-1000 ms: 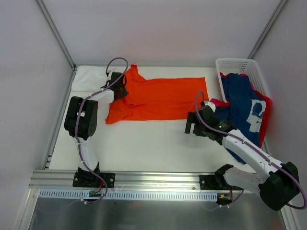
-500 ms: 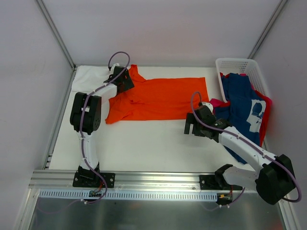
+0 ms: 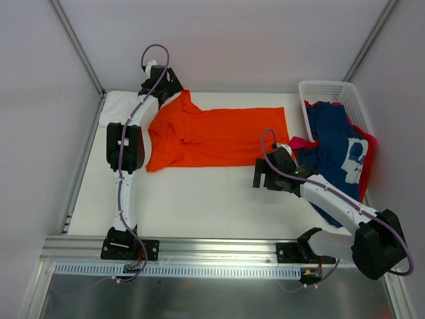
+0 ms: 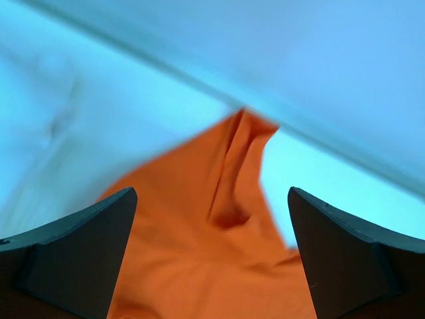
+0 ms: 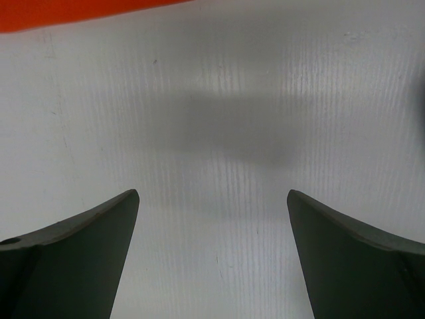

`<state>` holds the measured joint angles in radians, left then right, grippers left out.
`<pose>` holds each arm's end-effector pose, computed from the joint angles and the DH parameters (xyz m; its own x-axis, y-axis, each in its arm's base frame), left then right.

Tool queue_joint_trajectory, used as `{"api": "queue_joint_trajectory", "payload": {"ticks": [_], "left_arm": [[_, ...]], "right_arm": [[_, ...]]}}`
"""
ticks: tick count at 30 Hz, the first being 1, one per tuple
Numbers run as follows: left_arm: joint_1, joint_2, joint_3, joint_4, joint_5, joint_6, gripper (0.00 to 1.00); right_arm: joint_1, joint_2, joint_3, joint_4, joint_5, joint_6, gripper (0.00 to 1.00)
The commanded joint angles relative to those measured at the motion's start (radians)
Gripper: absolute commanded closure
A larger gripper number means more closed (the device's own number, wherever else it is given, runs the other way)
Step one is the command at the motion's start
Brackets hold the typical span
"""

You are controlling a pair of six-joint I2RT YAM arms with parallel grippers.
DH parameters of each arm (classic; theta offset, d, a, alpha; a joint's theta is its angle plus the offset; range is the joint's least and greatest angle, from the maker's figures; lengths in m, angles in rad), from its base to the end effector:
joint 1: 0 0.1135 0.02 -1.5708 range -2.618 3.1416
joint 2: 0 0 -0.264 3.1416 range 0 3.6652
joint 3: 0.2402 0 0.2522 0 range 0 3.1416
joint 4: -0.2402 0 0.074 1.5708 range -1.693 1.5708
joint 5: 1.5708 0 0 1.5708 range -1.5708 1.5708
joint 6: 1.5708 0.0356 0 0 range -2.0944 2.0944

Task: Fold and stack the t-shirts
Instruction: Fold the tshirt

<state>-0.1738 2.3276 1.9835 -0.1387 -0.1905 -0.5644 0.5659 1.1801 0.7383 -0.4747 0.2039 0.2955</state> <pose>0.5415 -0.0882 0.2287 -0.3888 -0.4650 -0.7954 -0.2407 0.8846 -0.3995 0.2004 0.1187 0.2207 -0.7634 -0.1470 -0.6290 -0.2077 0.9779 0.0235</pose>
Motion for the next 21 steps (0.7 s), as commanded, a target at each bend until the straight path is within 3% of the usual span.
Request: {"api": "queue_joint_trajectory", "payload": {"ticks": [1,5,21], "left_arm": [[0.010,0.056,0.193,0.010,0.022,0.049,0.01],[0.014,0.119,0.285,0.014,0.068,0.005,0.01],[0.014,0.320,0.308,0.215,0.235,-0.245,0.01]], "right_arm": [[-0.004,-0.004,-0.023,0.037,-0.032,0.011,0.01],[-0.004,-0.004,-0.043,0.065,-0.043,0.019,0.01],[-0.004,0.007,-0.086,0.102,-0.057,0.024,0.01]]}}
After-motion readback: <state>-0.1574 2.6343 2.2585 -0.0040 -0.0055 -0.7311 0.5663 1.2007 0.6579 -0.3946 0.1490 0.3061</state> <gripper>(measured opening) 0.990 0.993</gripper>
